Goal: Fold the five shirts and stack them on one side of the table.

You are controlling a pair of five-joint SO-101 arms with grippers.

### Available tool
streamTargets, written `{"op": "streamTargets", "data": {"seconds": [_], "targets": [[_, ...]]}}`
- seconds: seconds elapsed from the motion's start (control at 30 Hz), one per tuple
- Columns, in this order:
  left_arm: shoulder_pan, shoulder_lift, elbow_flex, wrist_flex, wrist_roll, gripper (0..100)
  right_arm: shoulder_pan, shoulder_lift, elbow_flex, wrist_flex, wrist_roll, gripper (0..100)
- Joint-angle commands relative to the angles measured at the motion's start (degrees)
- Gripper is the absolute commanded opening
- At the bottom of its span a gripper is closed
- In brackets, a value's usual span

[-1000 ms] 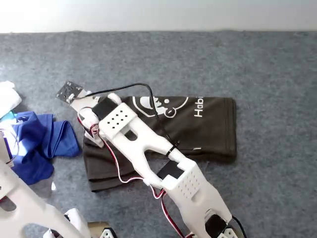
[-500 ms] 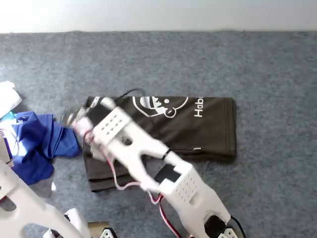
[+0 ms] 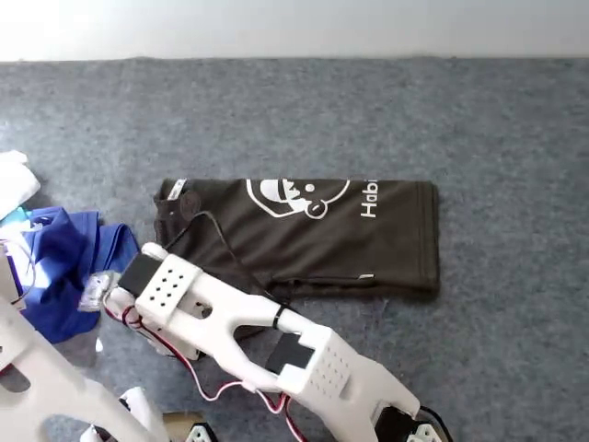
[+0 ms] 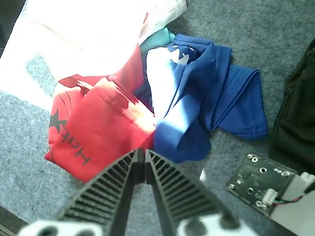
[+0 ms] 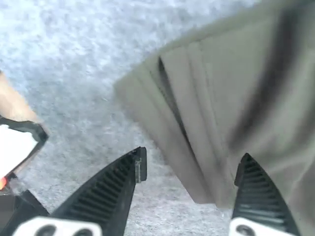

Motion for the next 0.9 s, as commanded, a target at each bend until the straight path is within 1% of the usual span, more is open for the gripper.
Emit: {"op": "streamTargets", "data": {"seconds": [0.0, 0.2, 0.23, 0.4, 0.47, 0.63, 0.7, 0.87], "targets": [[-0.26, -1.14, -0.57, 0.09, 0.53, 1, -0.57, 1.89, -0.18, -0.04, 0.88, 29.6], [-0.26, -1.14, -0.57, 0.09, 0.53, 1, -2.33, 3.47, -0.26, -2.95, 0.44, 28.4], [-0.26, -1.14, -0.57, 0.09, 0.53, 1, -2.15, 3.56, -0.26, -3.82, 0.53, 26.2], [-0.26, -1.23, -0.57, 0.09, 0.53, 1, -1.10, 3.91, -0.18, -5.41, 0.88, 8.7], [-0.26, -1.14, -0.57, 0.09, 0.53, 1, -0.31, 4.97, -0.26, -5.41, 0.88, 5.3], [-0.26, -1.14, -0.57, 0.09, 0.53, 1, 2.42, 7.96, -0.53, -6.29, 0.62, 3.7], [-0.26, -1.14, -0.57, 0.09, 0.53, 1, 3.56, 8.13, -0.53, -7.16, 0.70, 0.6], [-0.26, -1.14, -0.57, 0.09, 0.53, 1, 5.05, 8.04, -2.55, -6.11, 0.88, 0.9]]}}
